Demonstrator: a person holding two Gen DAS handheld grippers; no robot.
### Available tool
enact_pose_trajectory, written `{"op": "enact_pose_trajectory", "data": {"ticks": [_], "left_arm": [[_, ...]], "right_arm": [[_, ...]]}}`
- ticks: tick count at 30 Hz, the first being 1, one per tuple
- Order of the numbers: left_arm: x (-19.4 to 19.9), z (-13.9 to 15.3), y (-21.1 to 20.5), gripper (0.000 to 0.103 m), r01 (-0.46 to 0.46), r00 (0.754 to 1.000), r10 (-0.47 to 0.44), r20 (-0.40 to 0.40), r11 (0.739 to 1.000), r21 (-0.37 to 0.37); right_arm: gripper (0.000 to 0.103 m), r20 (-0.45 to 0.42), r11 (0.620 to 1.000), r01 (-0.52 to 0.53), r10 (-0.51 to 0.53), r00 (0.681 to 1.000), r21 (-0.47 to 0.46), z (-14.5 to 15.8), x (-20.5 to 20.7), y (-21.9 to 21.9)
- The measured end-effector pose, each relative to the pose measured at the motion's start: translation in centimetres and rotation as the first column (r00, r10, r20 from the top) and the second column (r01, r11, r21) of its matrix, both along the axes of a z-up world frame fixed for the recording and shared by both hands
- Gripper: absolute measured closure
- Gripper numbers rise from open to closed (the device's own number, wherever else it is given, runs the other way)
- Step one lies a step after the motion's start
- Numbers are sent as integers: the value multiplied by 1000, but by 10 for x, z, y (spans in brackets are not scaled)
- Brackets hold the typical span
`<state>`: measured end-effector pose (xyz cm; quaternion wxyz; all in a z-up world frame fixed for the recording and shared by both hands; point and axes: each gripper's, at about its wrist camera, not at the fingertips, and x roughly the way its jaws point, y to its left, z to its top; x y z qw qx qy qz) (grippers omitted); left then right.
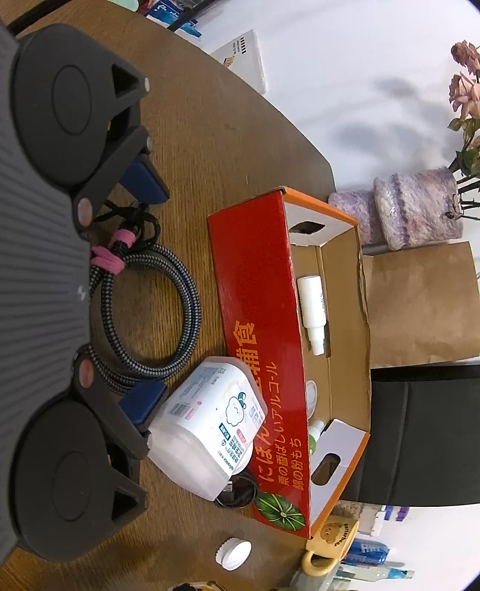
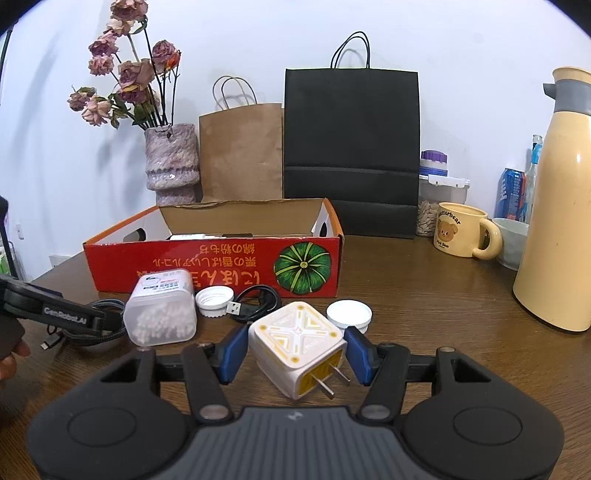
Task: Organize rigid objects
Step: 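Lift the black cable with the left tool while the right tool lifts the plug adapter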
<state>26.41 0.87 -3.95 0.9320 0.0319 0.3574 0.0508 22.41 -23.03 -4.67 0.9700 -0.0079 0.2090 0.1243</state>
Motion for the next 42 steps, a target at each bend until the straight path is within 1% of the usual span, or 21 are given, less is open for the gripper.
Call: {"op": "enact_pose_trajectory", "data": {"ticks": [2, 6, 10, 13, 16, 19, 22, 30, 33, 35, 38, 42], "left_arm": [[-3, 2, 2, 0, -11, 1000, 11, -13, 1000, 2], [-14, 8, 4, 0, -26, 1000, 26, 2, 1000, 3], [-9, 1, -4, 0, -28, 999, 28, -39, 999, 22], [-4, -1, -1, 0, -48, 998, 47, -36, 999, -15], [-1, -4, 3, 0, -72, 997, 71, -24, 997, -38], [0, -7, 6, 0, -78, 997, 77, -16, 994, -74], [1, -10, 16, 0, -79, 997, 78, -15, 984, -158], [-1, -11, 12, 0, -74, 997, 77, 12, 987, -140], [-4, -10, 12, 3, -79, 996, 82, 18, 987, -138], [-9, -8, 13, 22, -76, 996, 82, 36, 988, -138], [-14, -6, 12, 24, -82, 995, 87, 42, 990, -116], [-21, -5, 12, 24, -79, 996, 84, 42, 991, -108]], "right_arm": [[46, 2, 1000, 2, -2, 1000, 4, 0, 0, -1], [46, 2, 1000, 0, 0, 1000, 12, 1, 0, -2], [46, 2, 1000, 0, 0, 1000, 14, 1, 0, -2], [46, 2, 1000, -1, 1, 1000, 18, 1, 0, -3], [46, 2, 1000, -2, 2, 1000, 20, 2, 0, -3], [46, 2, 1000, -2, 2, 1000, 21, 2, 0, -3], [46, 3, 1000, 0, 0, 1000, 20, 2, 0, -3], [46, 2, 1000, 6, -6, 1000, 25, 2, 0, -4], [46, 2, 1000, 7, -7, 1000, 27, 2, 1, -5], [46, 2, 999, 10, -10, 1000, 32, 2, 1, -7], [46, 0, 999, 16, -16, 1000, 40, 1, 2, -9], [46, 1, 999, 17, -17, 1000, 46, 2, 2, -10]]}}
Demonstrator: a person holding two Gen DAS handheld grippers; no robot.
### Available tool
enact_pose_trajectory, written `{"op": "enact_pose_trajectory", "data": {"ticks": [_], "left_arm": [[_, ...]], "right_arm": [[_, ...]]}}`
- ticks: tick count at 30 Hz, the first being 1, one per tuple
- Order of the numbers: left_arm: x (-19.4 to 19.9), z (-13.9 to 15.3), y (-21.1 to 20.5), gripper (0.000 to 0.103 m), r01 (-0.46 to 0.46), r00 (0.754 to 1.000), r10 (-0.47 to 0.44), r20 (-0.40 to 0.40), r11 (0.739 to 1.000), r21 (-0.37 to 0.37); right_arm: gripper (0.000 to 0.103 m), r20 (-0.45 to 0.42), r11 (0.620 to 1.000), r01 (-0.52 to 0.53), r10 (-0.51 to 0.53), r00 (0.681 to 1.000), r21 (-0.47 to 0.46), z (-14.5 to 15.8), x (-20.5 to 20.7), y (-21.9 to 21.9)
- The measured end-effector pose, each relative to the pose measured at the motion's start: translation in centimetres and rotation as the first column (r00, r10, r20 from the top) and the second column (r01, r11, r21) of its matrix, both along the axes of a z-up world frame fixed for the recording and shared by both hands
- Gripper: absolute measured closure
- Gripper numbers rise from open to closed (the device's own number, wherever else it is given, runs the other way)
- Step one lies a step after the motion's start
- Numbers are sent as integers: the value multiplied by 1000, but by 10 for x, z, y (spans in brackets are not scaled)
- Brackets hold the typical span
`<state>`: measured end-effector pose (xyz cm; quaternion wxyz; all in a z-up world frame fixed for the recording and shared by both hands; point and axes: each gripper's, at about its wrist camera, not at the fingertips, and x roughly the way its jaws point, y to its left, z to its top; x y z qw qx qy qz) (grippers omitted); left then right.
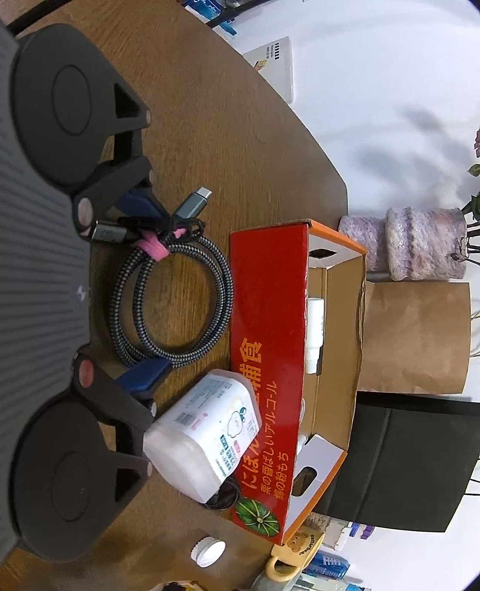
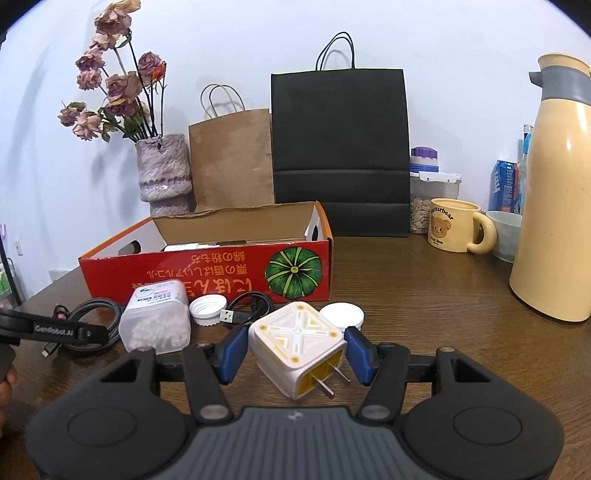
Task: Organize rigid objects
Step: 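Lift the black cable with the left tool while the right tool lifts the plug adapter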
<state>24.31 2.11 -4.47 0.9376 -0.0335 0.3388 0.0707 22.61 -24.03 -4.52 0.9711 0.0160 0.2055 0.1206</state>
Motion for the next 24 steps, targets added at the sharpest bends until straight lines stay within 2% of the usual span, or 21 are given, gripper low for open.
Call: {"op": "enact_pose_trajectory", "data": {"ticks": [4, 6, 7, 8, 12, 16, 19, 24], "left_arm": [[-12, 3, 1, 27, 1, 1000, -1, 17, 1000, 9], [-20, 5, 1, 37, 1, 999, -1, 39, 1000, 5], [-24, 7, 1, 48, -3, 999, 3, 51, 1000, 10], [-27, 8, 2, 52, -1, 998, 0, 57, 1000, 12], [-31, 8, 4, 52, 1, 999, -1, 51, 1000, -1], [-37, 10, 4, 20, -17, 998, 15, 56, 999, 28], [-39, 11, 2, 0, -22, 999, 21, 47, 999, 31], [-20, 16, -7, 0, -47, 999, 47, -3, 999, -21]], "right_arm": [[46, 9, 1000, -2, 2, 1000, 6, 1, -1, -1], [46, 11, 1000, -3, 3, 1000, 11, 2, -2, -2], [46, 12, 1000, -3, 3, 1000, 13, 2, -2, -2], [46, 13, 1000, -4, 4, 1000, 14, 2, -2, -2], [46, 16, 1000, -6, 6, 1000, 12, 2, -3, -1], [46, 21, 1000, -5, 4, 1000, 11, 2, -5, -1], [46, 25, 1000, -5, 5, 1000, 12, 3, -6, 0], [46, 27, 1000, 1, -1, 1000, 28, 5, -4, -5]]}}
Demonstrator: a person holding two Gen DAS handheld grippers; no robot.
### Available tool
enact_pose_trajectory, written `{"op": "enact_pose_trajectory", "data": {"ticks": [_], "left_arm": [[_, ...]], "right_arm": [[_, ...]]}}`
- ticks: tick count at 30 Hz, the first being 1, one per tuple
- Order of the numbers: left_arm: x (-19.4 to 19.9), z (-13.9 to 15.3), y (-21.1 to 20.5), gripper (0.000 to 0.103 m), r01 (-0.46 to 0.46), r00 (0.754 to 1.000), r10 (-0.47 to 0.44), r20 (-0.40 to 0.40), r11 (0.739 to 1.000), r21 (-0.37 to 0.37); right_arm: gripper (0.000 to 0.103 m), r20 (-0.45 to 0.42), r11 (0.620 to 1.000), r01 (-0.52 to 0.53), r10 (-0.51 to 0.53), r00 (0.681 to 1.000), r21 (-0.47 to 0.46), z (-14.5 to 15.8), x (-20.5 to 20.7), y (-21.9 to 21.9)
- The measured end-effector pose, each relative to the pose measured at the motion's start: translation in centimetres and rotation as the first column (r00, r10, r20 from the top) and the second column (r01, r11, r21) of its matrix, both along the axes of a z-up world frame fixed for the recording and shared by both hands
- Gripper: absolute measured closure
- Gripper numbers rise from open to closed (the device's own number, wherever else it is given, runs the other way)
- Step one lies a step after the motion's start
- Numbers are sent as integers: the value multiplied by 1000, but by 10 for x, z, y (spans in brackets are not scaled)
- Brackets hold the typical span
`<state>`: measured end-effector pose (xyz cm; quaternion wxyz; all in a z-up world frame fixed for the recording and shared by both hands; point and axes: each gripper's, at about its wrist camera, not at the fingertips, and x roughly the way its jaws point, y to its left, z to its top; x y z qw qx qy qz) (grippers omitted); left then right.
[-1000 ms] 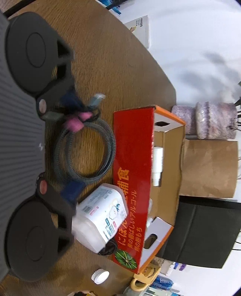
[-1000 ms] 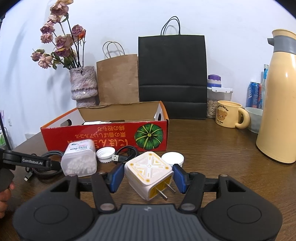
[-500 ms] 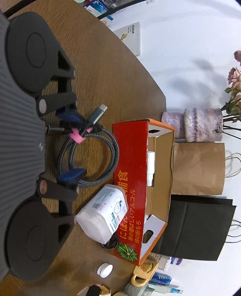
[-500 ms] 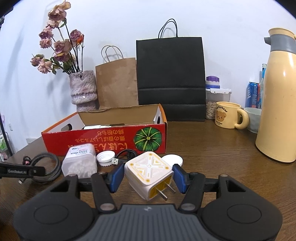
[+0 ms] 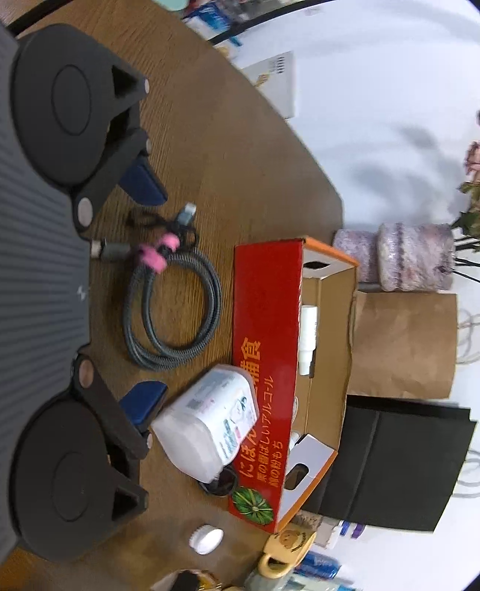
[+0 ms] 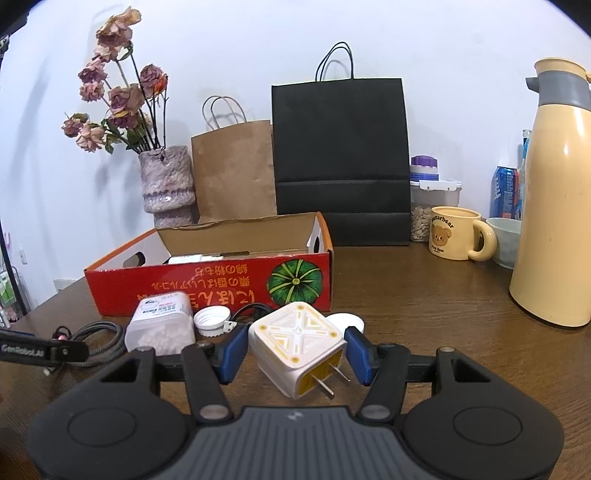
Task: Organize rigid objects
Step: 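Lift the black cable with the left tool while the right tool lifts the plug adapter, then carry the cable in the left tool and plug in the right tool over the box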
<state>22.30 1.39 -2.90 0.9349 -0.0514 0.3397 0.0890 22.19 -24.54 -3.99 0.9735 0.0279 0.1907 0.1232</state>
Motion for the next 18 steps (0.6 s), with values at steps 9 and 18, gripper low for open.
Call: {"op": "enact_pose_trajectory", "data": {"ticks": [9, 18], "left_arm": [[39, -17, -15, 0, -114, 987, 121, -105, 991, 70], [31, -19, -6, 9, -106, 993, 107, -56, 994, 20]], "right_arm": [[46, -10, 999, 42, -41, 999, 35, 1, 12, -22], [46, -15, 999, 35, -35, 999, 27, -2, 13, -19]]}}
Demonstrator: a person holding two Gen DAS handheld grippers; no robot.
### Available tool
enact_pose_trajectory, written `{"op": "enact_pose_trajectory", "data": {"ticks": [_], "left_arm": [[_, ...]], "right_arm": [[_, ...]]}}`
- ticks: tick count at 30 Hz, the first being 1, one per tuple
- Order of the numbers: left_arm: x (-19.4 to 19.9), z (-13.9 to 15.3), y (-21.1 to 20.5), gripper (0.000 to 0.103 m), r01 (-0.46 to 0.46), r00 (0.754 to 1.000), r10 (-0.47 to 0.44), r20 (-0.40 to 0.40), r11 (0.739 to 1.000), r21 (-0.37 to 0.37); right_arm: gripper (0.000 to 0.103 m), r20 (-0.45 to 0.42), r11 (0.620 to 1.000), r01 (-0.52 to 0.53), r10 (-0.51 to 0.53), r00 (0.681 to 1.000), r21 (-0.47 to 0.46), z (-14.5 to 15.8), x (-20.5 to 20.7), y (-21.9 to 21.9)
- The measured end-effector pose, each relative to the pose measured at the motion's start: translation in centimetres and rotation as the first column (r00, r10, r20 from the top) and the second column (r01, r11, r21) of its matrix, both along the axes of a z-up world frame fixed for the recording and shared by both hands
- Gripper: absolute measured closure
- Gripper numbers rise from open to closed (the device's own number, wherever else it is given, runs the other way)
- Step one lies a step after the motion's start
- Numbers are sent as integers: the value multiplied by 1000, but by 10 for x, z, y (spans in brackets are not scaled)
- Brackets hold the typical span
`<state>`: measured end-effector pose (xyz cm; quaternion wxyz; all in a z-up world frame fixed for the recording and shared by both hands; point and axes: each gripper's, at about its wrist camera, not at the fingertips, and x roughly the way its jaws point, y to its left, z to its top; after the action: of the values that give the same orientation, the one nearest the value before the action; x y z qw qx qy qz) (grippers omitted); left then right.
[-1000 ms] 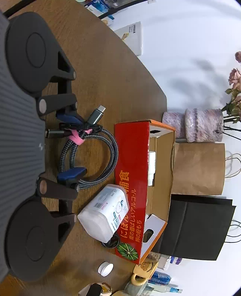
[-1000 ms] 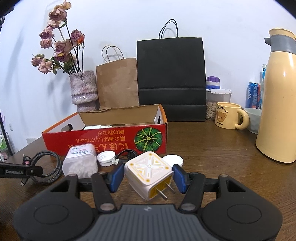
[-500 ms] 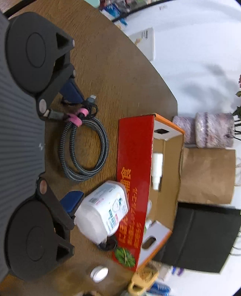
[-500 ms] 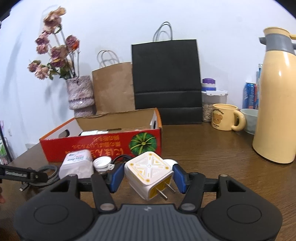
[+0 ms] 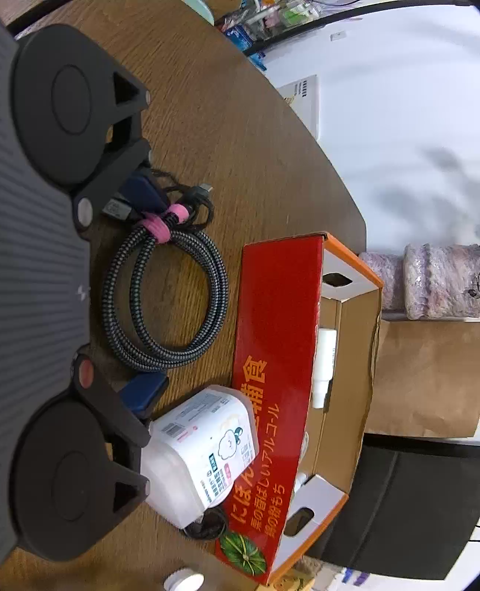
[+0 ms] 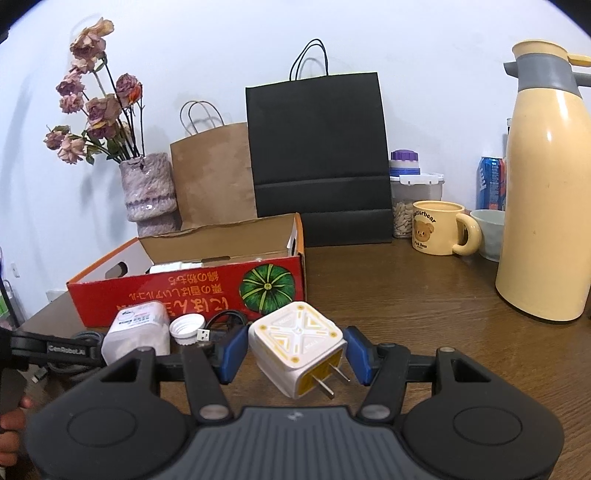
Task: Organize rigid objects
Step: 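Carry the cable in the left tool and plug in the right tool over the box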
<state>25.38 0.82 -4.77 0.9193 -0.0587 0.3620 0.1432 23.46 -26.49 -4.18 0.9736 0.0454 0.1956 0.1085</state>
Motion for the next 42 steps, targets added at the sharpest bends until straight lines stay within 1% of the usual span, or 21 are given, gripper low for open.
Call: {"op": "enact_pose_trajectory", "data": {"ticks": [4, 9, 13, 17, 23, 27, 35, 38, 42], "left_arm": [[-10, 2, 0, 10, 24, 1000, -24, 10, 1000, -14], [-27, 6, 5, 10, 17, 999, -17, 31, 1000, -21], [-41, 12, 6, 10, 20, 997, -19, 75, 1000, -11], [-57, 23, 3, 10, 36, 990, -37, 136, 999, 11], [-74, 46, -1, 10, 82, 974, -80, 214, 997, 1], [-74, 63, -5, 10, 107, 962, -104, 253, 994, 1], [-57, 94, -13, 10, 132, 940, -131, 316, 991, 18], [-49, 102, -15, 10, 135, 931, -134, 338, 991, 20], [-35, 107, -14, 10, 125, 927, -118, 356, 992, 5]], "right_arm": [[46, 4, 1000, 3, -3, 1000, -4, -1, -2, 1], [46, 7, 1000, 5, -5, 1000, -2, -1, -2, 1], [46, 14, 1000, 7, -7, 1000, -5, -1, -4, 1], [46, 19, 1000, 3, -3, 1000, -9, -1, -5, 2], [46, 33, 1000, -20, 20, 999, -20, 3, -9, 9], [46, 53, 999, -36, 37, 998, -21, 10, -10, 16], [46, 91, 998, -67, 68, 994, -14, 31, -3, 35], [46, 110, 997, -79, 80, 991, -15, 40, 3, 42], [46, 134, 996, -85, 87, 987, -15, 50, 15, 52]]}}
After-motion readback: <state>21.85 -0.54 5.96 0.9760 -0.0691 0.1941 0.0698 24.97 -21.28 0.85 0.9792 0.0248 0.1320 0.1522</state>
